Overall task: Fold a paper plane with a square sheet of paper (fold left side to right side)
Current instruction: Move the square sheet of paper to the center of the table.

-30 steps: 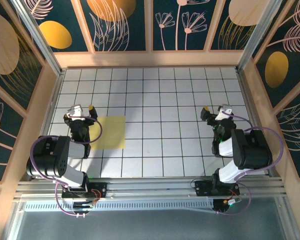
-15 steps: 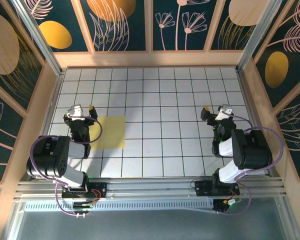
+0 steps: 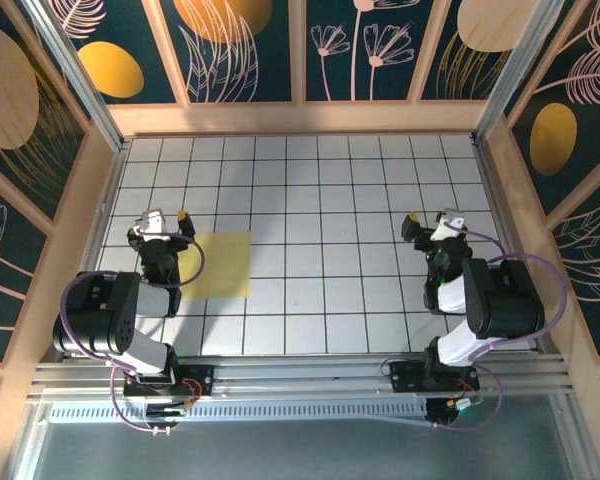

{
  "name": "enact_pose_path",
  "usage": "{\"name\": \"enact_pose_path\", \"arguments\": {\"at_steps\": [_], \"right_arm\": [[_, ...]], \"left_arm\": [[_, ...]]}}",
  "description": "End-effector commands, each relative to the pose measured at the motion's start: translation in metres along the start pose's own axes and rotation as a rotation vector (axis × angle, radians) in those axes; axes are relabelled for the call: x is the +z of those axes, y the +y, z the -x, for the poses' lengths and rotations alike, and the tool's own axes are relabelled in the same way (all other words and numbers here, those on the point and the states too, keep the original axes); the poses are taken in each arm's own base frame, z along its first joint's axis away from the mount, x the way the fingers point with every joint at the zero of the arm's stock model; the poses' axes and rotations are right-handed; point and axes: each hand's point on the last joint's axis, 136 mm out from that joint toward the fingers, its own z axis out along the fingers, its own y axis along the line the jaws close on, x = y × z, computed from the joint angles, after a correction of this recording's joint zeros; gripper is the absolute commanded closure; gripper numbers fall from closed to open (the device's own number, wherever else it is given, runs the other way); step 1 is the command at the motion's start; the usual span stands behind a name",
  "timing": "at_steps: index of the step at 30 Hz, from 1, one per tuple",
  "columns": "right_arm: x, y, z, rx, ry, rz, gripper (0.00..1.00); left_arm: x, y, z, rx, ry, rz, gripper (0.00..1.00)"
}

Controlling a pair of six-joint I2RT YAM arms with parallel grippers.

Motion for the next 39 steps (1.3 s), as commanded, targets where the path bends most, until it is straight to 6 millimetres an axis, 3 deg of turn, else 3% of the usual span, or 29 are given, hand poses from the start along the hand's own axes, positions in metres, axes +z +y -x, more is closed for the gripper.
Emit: {"name": "enact_pose_path", "arguments": {"at_steps": [1,6,9,11,14,19,24,30,39], "right_arm": [[0.001,0.0,0.011,-0.001,-0.046,-0.006,0.01],[-0.005,-0.003,0.017,0.012,-0.072,-0.016,0.01],[-0.014,-0.002,0.031,0.015,-0.089,-0.021,0.01],[-0.014,-0.001,0.037,0.036,-0.062,-0.021,0.01],[-0.011,0.0,0.043,0.13,0.015,-0.025,0.01],[-0.013,0.023,0.047,0.284,0.167,0.066,0.01],[-0.025,0.045,0.051,0.436,0.281,0.151,0.01],[-0.037,0.056,0.042,0.459,0.459,0.166,0.01],[-0.045,0.056,0.036,0.43,0.573,0.141,0.01]], "left_arm": [[-0.001,0.003,0.01,-0.021,-0.041,0.007,0.01],[-0.005,0.003,0.019,-0.027,-0.055,0.009,0.01],[-0.008,0.009,0.04,-0.047,-0.044,0.05,0.01],[-0.007,0.015,0.049,-0.085,0.0,0.099,0.01],[-0.004,0.012,0.047,-0.174,0.141,0.126,0.01],[-0.007,-0.034,0.02,-0.327,0.393,-0.082,0.01],[-0.029,-0.077,-0.021,-0.492,0.678,-0.255,0.06],[-0.07,-0.098,-0.07,-0.497,0.947,-0.315,0.09],[-0.085,-0.118,-0.114,-0.464,1.122,-0.329,0.18]]}}
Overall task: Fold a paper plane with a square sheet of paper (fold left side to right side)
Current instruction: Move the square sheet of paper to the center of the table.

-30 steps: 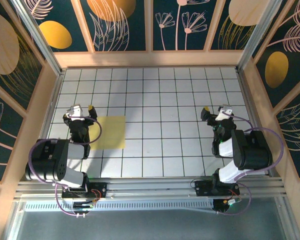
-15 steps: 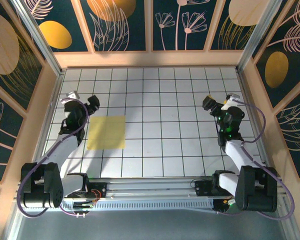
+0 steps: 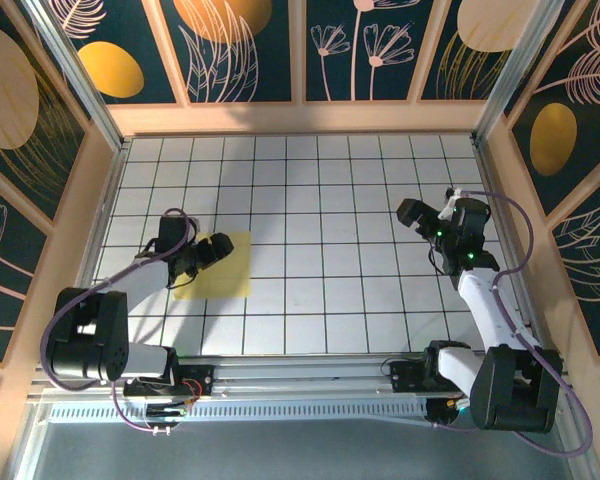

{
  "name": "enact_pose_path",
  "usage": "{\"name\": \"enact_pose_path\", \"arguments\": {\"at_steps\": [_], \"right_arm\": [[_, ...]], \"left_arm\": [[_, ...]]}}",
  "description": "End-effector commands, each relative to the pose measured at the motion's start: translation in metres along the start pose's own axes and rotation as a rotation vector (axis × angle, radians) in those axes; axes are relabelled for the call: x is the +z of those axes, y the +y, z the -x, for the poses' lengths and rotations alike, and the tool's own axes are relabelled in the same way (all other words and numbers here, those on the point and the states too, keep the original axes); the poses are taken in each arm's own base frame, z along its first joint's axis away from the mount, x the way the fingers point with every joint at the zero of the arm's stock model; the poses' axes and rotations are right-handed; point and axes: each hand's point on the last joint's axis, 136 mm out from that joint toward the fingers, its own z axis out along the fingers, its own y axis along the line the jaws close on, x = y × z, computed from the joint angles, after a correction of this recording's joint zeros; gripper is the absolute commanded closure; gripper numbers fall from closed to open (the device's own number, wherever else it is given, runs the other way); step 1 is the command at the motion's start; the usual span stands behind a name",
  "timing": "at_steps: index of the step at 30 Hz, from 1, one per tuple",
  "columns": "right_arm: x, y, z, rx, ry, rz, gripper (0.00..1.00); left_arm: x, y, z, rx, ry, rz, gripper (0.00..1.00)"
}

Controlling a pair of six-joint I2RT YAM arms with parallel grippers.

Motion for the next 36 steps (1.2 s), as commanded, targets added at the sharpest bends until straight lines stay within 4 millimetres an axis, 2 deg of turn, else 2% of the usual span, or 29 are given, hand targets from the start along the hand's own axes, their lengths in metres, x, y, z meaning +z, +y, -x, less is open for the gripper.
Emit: {"name": "enact_pose_path", "arguments": {"at_steps": [1,10,16,23,27,33,36], "right_arm": [[-0.004,-0.002,-0.009,0.003,0.072,-0.03,0.02],[-0.007,0.005,-0.009,-0.019,0.112,-0.02,0.04],[-0.005,0.009,-0.006,-0.002,0.113,-0.006,0.05],[-0.004,0.007,-0.008,-0.007,0.112,-0.028,0.06],[-0.004,0.004,-0.009,-0.004,0.117,-0.047,0.09],[0.002,0.007,-0.012,-0.004,0.138,-0.037,0.09],[0.008,0.011,-0.013,-0.019,0.15,-0.045,0.09]], "left_arm": [[0.008,-0.009,-0.012,-0.033,0.076,-0.025,0.19],[0.027,-0.031,-0.029,-0.115,0.121,-0.089,0.24],[0.042,-0.07,-0.039,-0.157,0.115,-0.161,0.25],[0.07,-0.118,-0.058,-0.193,0.133,-0.218,0.24],[0.086,-0.136,-0.07,-0.202,0.155,-0.229,0.24],[0.089,-0.162,-0.078,-0.212,0.171,-0.281,0.24],[0.082,-0.177,-0.073,-0.188,0.164,-0.315,0.24]]}}
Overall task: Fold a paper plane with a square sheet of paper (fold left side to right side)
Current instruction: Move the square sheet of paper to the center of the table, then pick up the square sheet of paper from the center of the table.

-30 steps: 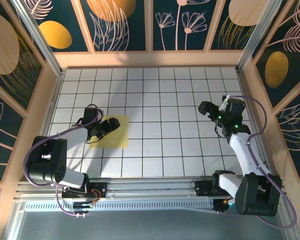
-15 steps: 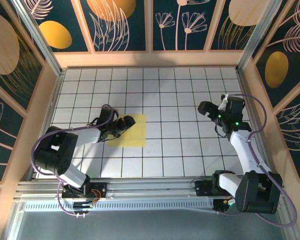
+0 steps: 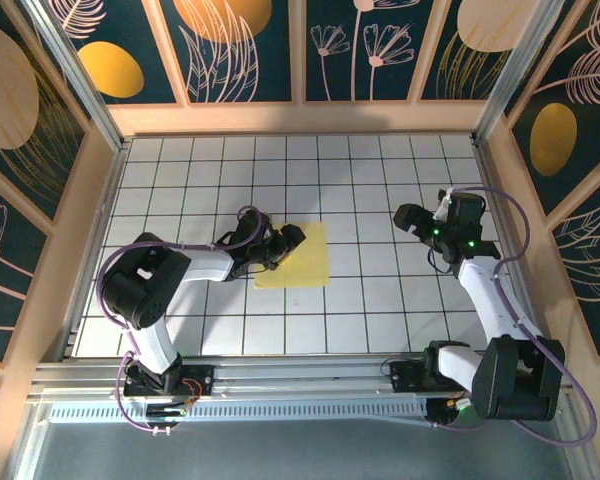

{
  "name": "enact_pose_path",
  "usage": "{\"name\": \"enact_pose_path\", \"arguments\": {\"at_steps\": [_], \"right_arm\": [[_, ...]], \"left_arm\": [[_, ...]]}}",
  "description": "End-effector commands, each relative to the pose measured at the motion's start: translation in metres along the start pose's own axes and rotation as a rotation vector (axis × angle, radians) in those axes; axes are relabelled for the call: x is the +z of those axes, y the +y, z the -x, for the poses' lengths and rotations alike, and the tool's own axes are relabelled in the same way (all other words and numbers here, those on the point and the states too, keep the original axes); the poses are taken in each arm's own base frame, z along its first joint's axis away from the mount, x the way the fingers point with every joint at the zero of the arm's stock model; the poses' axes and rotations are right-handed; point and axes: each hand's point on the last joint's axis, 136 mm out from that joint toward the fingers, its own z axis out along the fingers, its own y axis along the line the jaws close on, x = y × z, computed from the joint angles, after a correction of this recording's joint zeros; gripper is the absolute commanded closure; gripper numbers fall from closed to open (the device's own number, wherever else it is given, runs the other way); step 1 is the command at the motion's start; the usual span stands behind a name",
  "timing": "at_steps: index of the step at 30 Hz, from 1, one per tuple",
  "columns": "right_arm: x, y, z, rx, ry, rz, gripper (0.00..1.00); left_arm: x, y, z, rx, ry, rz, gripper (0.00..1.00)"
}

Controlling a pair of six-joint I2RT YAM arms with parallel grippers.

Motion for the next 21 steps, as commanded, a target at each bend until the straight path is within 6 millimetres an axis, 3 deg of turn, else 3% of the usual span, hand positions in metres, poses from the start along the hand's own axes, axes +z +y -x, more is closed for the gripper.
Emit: {"name": "enact_pose_path", "arguments": {"at_steps": [1,5,7,9,12,15,21], "right_arm": [[0.003,0.012,0.008,-0.026,-0.003,-0.005,0.08],[0.019,0.03,0.002,-0.074,0.046,-0.002,0.08],[0.03,0.046,-0.006,-0.112,0.081,0.007,0.07],[0.041,0.06,-0.015,-0.146,0.111,0.012,0.07],[0.058,0.083,-0.032,-0.2,0.158,0.038,0.06],[0.076,0.103,-0.052,-0.267,0.212,0.047,0.05],[0.113,0.126,-0.087,-0.386,0.301,0.009,0.01]], "left_arm": [[0.0,-0.012,0.0,-0.022,0.002,-0.007,0.23],[-0.013,-0.037,0.013,0.071,-0.025,-0.002,0.2],[-0.029,-0.049,0.025,0.104,-0.069,-0.008,0.19],[-0.044,-0.047,0.034,0.122,-0.111,0.012,0.19],[-0.063,-0.031,0.041,0.151,-0.146,0.07,0.2],[-0.073,-0.01,0.032,0.16,-0.129,0.112,0.23],[-0.078,0.036,0.01,0.144,-0.085,0.181,0.48]]}}
